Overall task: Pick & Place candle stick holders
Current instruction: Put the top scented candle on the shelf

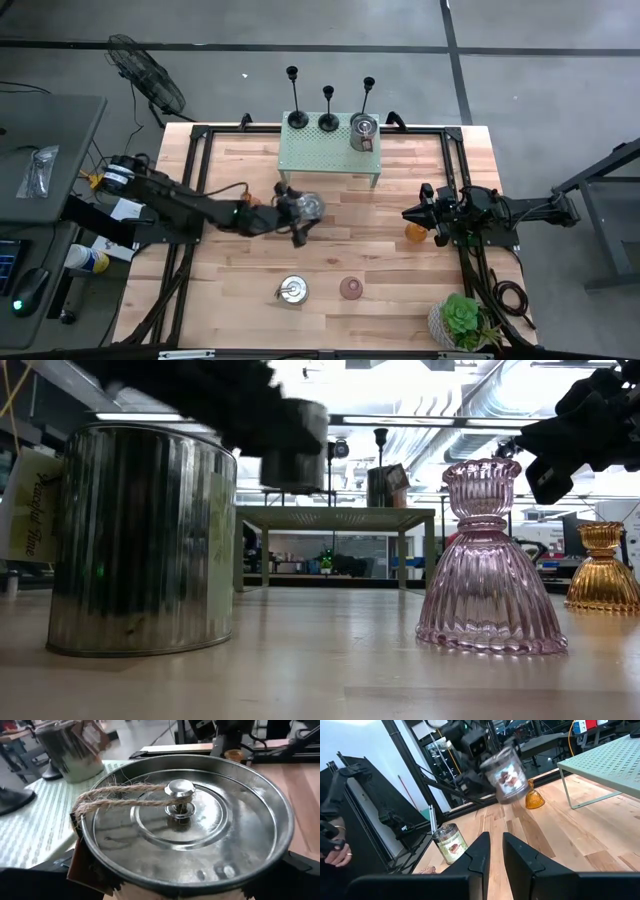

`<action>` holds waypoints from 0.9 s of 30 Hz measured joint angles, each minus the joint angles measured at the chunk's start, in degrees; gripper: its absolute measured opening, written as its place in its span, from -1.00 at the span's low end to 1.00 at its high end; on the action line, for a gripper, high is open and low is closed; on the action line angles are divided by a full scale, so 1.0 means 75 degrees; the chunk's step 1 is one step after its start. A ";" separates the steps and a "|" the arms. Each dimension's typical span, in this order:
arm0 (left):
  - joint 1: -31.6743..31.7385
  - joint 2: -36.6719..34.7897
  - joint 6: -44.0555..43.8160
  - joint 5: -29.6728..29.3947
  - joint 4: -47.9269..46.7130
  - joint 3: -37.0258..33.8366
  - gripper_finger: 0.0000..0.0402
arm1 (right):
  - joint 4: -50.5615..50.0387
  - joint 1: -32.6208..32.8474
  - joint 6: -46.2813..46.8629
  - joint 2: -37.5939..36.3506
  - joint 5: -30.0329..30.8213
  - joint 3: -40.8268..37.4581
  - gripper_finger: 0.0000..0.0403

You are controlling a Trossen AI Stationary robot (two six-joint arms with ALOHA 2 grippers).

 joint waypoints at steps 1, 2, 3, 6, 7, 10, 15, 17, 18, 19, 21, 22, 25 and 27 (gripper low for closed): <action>0.0123 0.0028 -0.0010 0.0038 -0.0302 0.0276 0.77 | 0.0001 -0.0001 0.0000 0.0000 0.0000 0.0000 -0.78; 0.0235 0.0059 -0.0024 0.0063 -0.0508 0.0533 0.77 | 0.0000 -0.0001 -0.0001 0.0000 0.0000 0.0000 -0.78; 0.0332 0.0094 -0.0024 0.0051 -0.0670 0.0742 0.77 | -0.0002 -0.0002 0.0000 0.0000 0.0000 0.0000 -0.78; 0.0630 0.0142 -0.0021 -0.0163 -0.0906 0.1215 0.77 | 0.0001 -0.0001 0.0000 0.0000 0.0000 0.0000 -0.78; 0.0728 0.0145 -0.0024 -0.0281 -0.0901 0.1326 0.77 | 0.0001 -0.0001 -0.0001 0.0000 0.0000 0.0000 -0.78; 0.1049 0.0145 -0.0025 -0.0650 -0.0839 0.1570 0.77 | 0.0001 -0.0001 0.0000 0.0000 0.0000 0.0000 -0.78; 0.1694 0.0145 -0.0265 -0.0902 -0.0843 0.1690 0.77 | 0.0001 -0.0002 0.0000 0.0000 0.0000 0.0000 -0.78; 0.1968 0.0145 -0.0666 -0.0873 -0.0822 0.1697 0.77 | 0.0001 -0.0002 0.0000 0.0000 0.0000 0.0000 -0.78; 0.2099 0.0145 -0.0829 -0.0818 -0.0832 0.1697 0.77 | 0.0001 -0.0002 0.0000 0.0000 0.0000 0.0000 -0.78; 0.2220 0.0145 -0.0947 -0.0757 -0.0836 0.1697 0.77 | 0.0001 -0.0002 0.0000 0.0000 0.0000 0.0000 -0.78; 0.2429 0.0145 -0.1027 -0.0721 -0.0782 0.1697 0.77 | 0.0001 -0.0001 -0.0001 0.0000 0.0000 0.0000 -0.78; 0.2519 0.0145 -0.1027 -0.0718 -0.0734 0.1697 0.77 | 0.0001 -0.0002 0.0000 0.0000 0.0000 0.0000 -0.78; 0.2763 0.0199 -0.1020 -0.0599 -0.0554 0.1697 0.77 | 0.0001 -0.0002 0.0000 0.0000 0.0000 0.0003 -0.78; 0.2883 0.0377 -0.0975 -0.0424 -0.0206 0.1700 0.77 | 0.0001 -0.0002 0.0000 0.0000 0.0000 0.0000 -0.78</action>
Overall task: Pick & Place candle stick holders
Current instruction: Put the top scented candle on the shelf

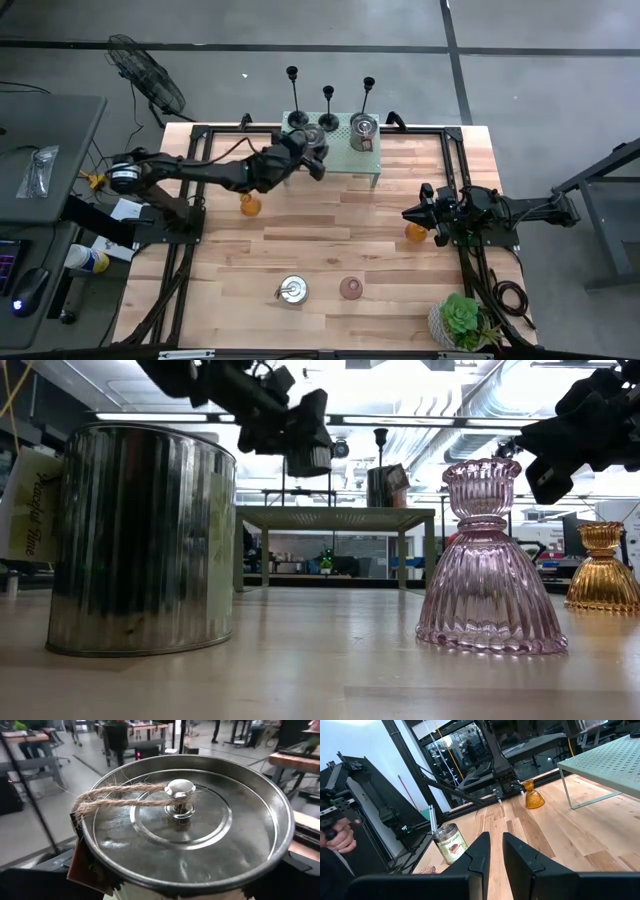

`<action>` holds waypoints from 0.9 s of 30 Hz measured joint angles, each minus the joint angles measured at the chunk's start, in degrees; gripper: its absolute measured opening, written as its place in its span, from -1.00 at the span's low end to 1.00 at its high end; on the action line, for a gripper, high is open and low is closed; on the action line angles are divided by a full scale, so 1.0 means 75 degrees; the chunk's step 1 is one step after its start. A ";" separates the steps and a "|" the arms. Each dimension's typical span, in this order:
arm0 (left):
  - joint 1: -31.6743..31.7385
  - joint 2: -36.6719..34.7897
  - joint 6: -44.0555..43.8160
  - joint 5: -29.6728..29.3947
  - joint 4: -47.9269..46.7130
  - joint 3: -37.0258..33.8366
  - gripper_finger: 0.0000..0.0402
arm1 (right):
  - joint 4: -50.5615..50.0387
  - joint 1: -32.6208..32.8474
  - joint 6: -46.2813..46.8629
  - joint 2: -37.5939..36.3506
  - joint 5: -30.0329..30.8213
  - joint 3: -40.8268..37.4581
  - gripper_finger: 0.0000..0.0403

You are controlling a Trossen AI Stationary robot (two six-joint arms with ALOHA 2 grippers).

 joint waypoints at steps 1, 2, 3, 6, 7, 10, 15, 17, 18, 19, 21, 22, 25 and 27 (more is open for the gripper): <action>0.0034 0.0074 0.0010 0.0018 0.0057 -0.0003 0.77 | 0.0000 0.0003 0.0000 0.0000 0.0001 0.0000 -0.78; 0.0055 0.0188 0.0019 -0.0006 0.0151 0.0017 0.77 | 0.0000 0.0003 0.0000 0.0000 0.0000 0.0000 -0.78; 0.0074 0.0336 0.0029 -0.0004 0.0171 0.0135 0.77 | 0.0000 0.0001 0.0000 0.0000 0.0000 0.0000 -0.78; 0.0068 0.0755 0.0265 -0.0235 -0.0140 0.0571 0.77 | 0.0000 0.0000 0.0000 0.0000 0.0000 0.0002 -0.78; 0.0065 0.0876 0.0330 -0.0317 -0.0297 0.0757 0.77 | 0.0000 0.0000 0.0000 0.0000 0.0000 0.0000 -0.78; 0.0070 0.1259 0.0372 -0.0346 -0.0585 0.1437 0.77 | 0.0000 0.0001 0.0000 0.0000 0.0000 0.0000 -0.78; 0.0077 0.1871 0.0376 -0.0897 -0.1554 0.2511 0.77 | 0.0000 0.0001 0.0000 0.0000 0.0002 0.0000 -0.78; 0.0077 0.2095 0.0309 -0.0935 -0.1703 0.2790 0.77 | 0.0000 0.0000 0.0000 0.0000 0.0000 0.0000 -0.78; 0.0072 0.2222 0.0229 -0.0957 -0.1639 0.2918 0.77 | 0.0000 0.0000 0.0000 0.0000 0.0000 0.0000 -0.78; 0.0069 0.2299 0.0140 -0.1023 -0.1658 0.2995 0.77 | 0.0000 0.0000 -0.0001 0.0000 0.0000 0.0000 -0.78; 0.0063 0.2411 -0.0073 -0.1329 -0.1790 0.3049 0.77 | 0.0000 0.0000 0.0000 0.0000 0.0000 0.0000 -0.78; 0.0064 0.2477 -0.0220 -0.1417 -0.1749 0.3059 0.77 | 0.0000 0.0000 0.0000 0.0000 0.0000 0.0000 -0.78; 0.0068 0.2560 -0.0613 -0.1692 -0.1915 0.3060 0.77 | 0.0000 0.0000 0.0000 0.0000 0.0000 0.0000 -0.78; 0.0068 0.2606 -0.0766 -0.1854 -0.1933 0.3060 0.77 | 0.0000 0.0003 0.0000 0.0000 0.0002 0.0000 -0.78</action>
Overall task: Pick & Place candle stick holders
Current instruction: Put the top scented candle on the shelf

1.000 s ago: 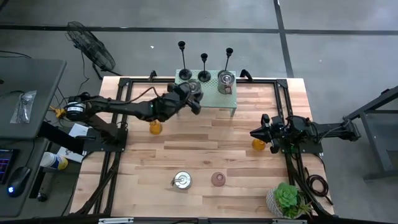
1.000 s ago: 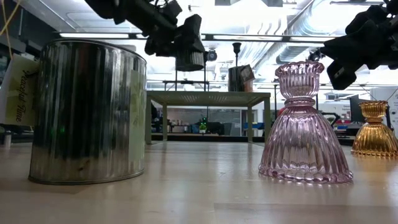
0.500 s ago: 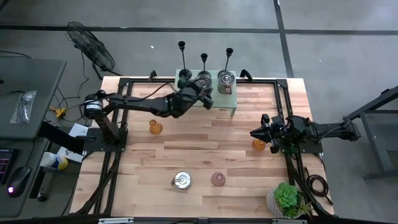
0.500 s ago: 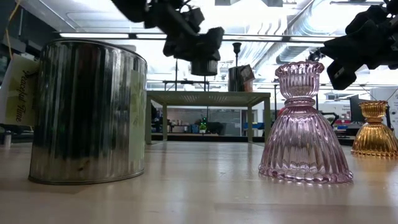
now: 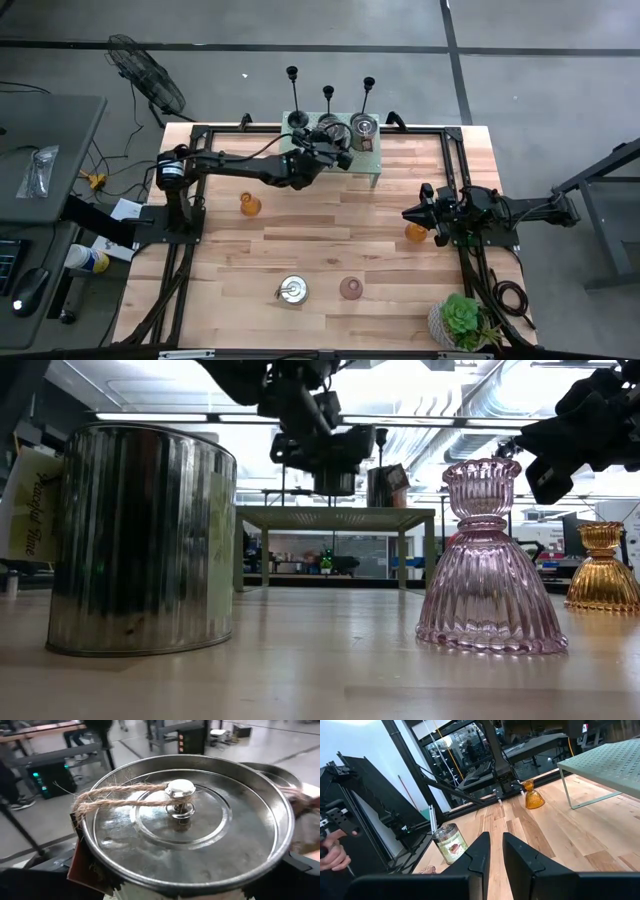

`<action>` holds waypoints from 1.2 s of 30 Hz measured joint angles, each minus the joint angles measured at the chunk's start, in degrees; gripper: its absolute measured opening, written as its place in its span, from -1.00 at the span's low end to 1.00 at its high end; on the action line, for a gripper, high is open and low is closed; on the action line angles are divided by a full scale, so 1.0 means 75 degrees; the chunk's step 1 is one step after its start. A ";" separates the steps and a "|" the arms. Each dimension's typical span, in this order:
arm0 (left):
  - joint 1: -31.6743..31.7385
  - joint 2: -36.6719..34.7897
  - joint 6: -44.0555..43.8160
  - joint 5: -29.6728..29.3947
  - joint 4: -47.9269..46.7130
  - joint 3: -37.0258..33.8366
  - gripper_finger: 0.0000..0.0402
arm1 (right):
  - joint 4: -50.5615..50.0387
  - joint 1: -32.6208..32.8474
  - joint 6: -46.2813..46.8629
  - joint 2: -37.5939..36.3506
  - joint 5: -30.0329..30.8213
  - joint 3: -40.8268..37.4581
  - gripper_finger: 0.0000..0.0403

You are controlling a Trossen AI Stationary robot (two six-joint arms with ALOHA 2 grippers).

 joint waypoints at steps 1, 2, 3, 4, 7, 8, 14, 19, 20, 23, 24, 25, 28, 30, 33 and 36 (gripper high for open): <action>0.0003 0.0006 -0.0027 -0.0051 -0.0066 0.0000 0.77 | 0.0000 0.0000 -0.0001 0.0000 -0.0002 0.0000 -0.78; 0.0005 0.0014 -0.0057 -0.0056 -0.0116 0.0000 0.77 | 0.0000 -0.0003 0.0000 0.0000 -0.0002 0.0000 -0.78; 0.0006 0.0046 -0.0065 -0.0052 -0.0105 0.0000 0.77 | 0.0000 -0.0003 0.0000 0.0000 -0.0002 0.0000 -0.78; 0.0006 0.0106 -0.0069 -0.0055 -0.0013 0.0001 0.77 | 0.0000 0.0000 0.0000 0.0000 -0.0002 0.0000 -0.78; 0.0006 0.0188 -0.0124 -0.0007 -0.0096 -0.0006 0.77 | 0.0000 -0.0002 0.0000 0.0000 -0.0002 0.0000 -0.78; 0.0006 0.0214 -0.0125 0.0023 -0.0076 -0.0006 0.77 | 0.0000 -0.0003 0.0000 0.0000 -0.0002 0.0000 -0.78; 0.0015 0.0374 -0.0149 -0.0152 0.0249 -0.0013 0.77 | 0.0000 0.0000 0.0000 0.0000 0.0000 0.0000 -0.78; 0.0164 0.0415 -0.0314 -0.0158 0.0322 0.0000 0.77 | -0.0003 -0.0001 -0.0001 0.0001 -0.0001 0.0000 -0.78; 0.0205 0.0418 -0.0378 -0.0082 0.0314 -0.0003 0.77 | -0.0003 -0.0002 0.0000 0.0003 -0.0002 0.0000 -0.78; 0.0283 0.0418 -0.0475 -0.0036 0.0338 -0.0006 0.77 | -0.0002 -0.0003 0.0000 0.0000 -0.0002 0.0000 -0.78; 0.0320 0.0418 -0.0469 -0.0062 0.0334 -0.0006 0.77 | -0.0001 -0.0003 0.0000 0.0003 0.0000 0.0000 -0.78; 0.0345 0.0418 -0.0473 -0.0032 0.0328 -0.0006 0.77 | 0.0000 -0.0003 0.0000 0.0003 -0.0002 0.0000 -0.78; 0.0409 0.0418 -0.0492 0.0292 0.0378 -0.0006 0.77 | -0.0001 -0.0002 0.0000 0.0003 0.0000 0.0000 -0.78; 0.0405 0.0418 -0.0492 0.0322 0.0378 -0.0006 0.77 | 0.0000 0.0000 0.0000 0.0003 -0.0002 0.0000 -0.78; 0.0405 0.0418 -0.0492 0.0320 0.0381 -0.0006 0.77 | 0.0000 0.0000 -0.0001 0.0003 -0.0002 0.0000 -0.78; 0.0460 0.0418 -0.0492 0.0345 0.0382 -0.0006 0.77 | -0.0001 -0.0002 -0.0001 0.0002 -0.0002 0.0000 -0.78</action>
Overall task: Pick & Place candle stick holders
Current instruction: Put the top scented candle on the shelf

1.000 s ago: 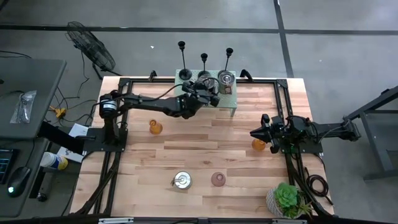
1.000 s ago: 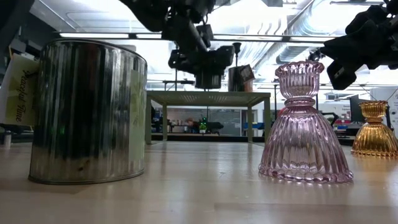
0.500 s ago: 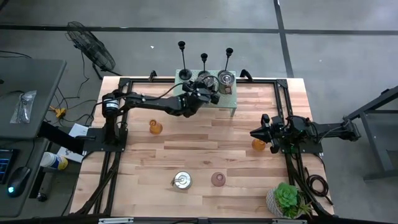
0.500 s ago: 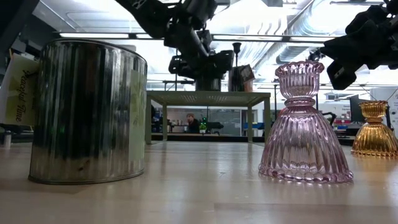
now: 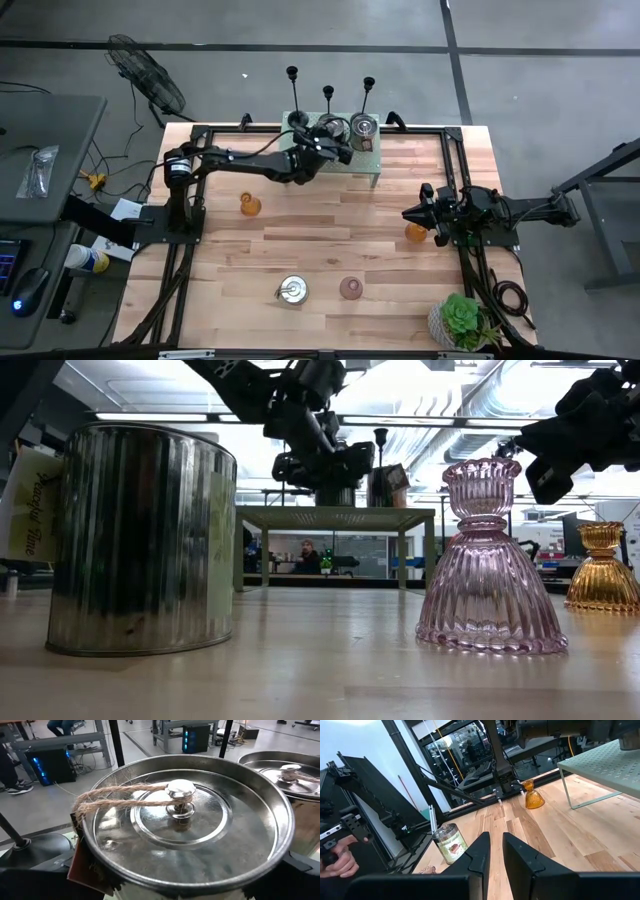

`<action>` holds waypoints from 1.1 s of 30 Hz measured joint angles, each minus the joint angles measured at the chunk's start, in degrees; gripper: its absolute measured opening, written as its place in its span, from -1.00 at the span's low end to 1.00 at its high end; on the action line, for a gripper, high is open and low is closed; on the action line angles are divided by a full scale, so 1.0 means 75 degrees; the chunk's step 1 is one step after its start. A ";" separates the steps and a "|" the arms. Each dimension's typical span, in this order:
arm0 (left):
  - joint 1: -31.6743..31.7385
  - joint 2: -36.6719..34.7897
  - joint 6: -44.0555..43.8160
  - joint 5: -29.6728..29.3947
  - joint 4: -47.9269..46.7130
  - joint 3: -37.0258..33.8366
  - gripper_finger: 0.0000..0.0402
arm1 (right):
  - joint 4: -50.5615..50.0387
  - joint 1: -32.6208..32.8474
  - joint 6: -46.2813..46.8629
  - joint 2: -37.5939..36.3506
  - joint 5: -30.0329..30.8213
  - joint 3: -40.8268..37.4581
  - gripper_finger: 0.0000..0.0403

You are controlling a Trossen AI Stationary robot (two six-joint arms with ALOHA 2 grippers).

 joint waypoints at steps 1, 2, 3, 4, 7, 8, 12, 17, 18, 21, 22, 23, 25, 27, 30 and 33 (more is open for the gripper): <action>0.0009 0.0000 0.0000 0.0045 -0.0002 0.0001 0.77 | -0.0001 -0.0001 0.0001 0.0001 0.0002 0.0000 -0.78; 0.0026 0.0000 0.0000 0.0093 -0.0002 0.0000 0.77 | 0.0000 0.0001 0.0001 0.0001 0.0000 0.0000 -0.78; 0.0049 0.0000 0.0000 0.0099 0.0000 0.0000 0.77 | 0.0000 0.0001 0.0001 0.0001 0.0000 0.0000 -0.78; 0.0047 0.0000 0.0000 0.0091 -0.0002 0.0000 0.77 | 0.0000 0.0001 0.0001 0.0000 -0.0001 0.0000 -0.78; 0.0050 0.0000 0.0000 0.0057 -0.0002 0.0000 0.77 | 0.0001 -0.0001 0.0001 0.0001 0.0002 0.0000 -0.78; 0.0050 0.0000 0.0000 0.0090 0.0001 0.0000 0.77 | 0.0001 0.0001 -0.0001 0.0001 0.0001 0.0000 -0.78; 0.0046 0.0000 0.0005 0.0333 -0.0002 0.0000 0.77 | 0.0000 0.0001 0.0001 0.0001 0.0001 0.0000 -0.78; 0.0044 0.0075 0.0000 0.0378 0.0032 0.0000 0.77 | 0.0001 -0.0001 0.0001 0.0001 0.0001 0.0000 -0.78; 0.0044 0.0081 0.0001 0.0451 -0.0047 0.0000 0.77 | 0.0000 0.0002 0.0001 0.0001 0.0001 0.0000 -0.78; 0.0044 0.0085 -0.0043 0.0634 -0.0046 -0.0003 0.77 | 0.0001 0.0002 0.0001 -0.0002 0.0002 0.0000 -0.78; 0.0041 0.0096 -0.0095 0.0602 -0.0035 -0.0003 0.77 | 0.0001 -0.0001 0.0001 -0.0001 0.0002 0.0000 -0.78; 0.0041 0.0126 -0.0167 0.0554 -0.0031 -0.0001 0.77 | 0.0001 -0.0001 0.0001 0.0001 -0.0001 0.0002 -0.78; 0.0041 0.0158 -0.0190 0.0519 -0.0077 -0.0003 0.77 | -0.0001 0.0000 0.0001 0.0001 0.0002 0.0000 -0.78; 0.0042 0.0156 -0.0201 0.0550 -0.0065 -0.0003 0.77 | 0.0001 0.0000 0.0001 0.0000 0.0002 0.0000 -0.78; 0.0044 0.0154 -0.0197 0.0532 -0.0134 0.0000 0.77 | 0.0001 0.0000 0.0001 0.0001 0.0000 0.0000 -0.78; 0.0044 0.0216 -0.0185 0.0451 -0.0057 0.0000 0.80 | 0.0001 0.0001 0.0001 0.0000 -0.0001 0.0000 -0.78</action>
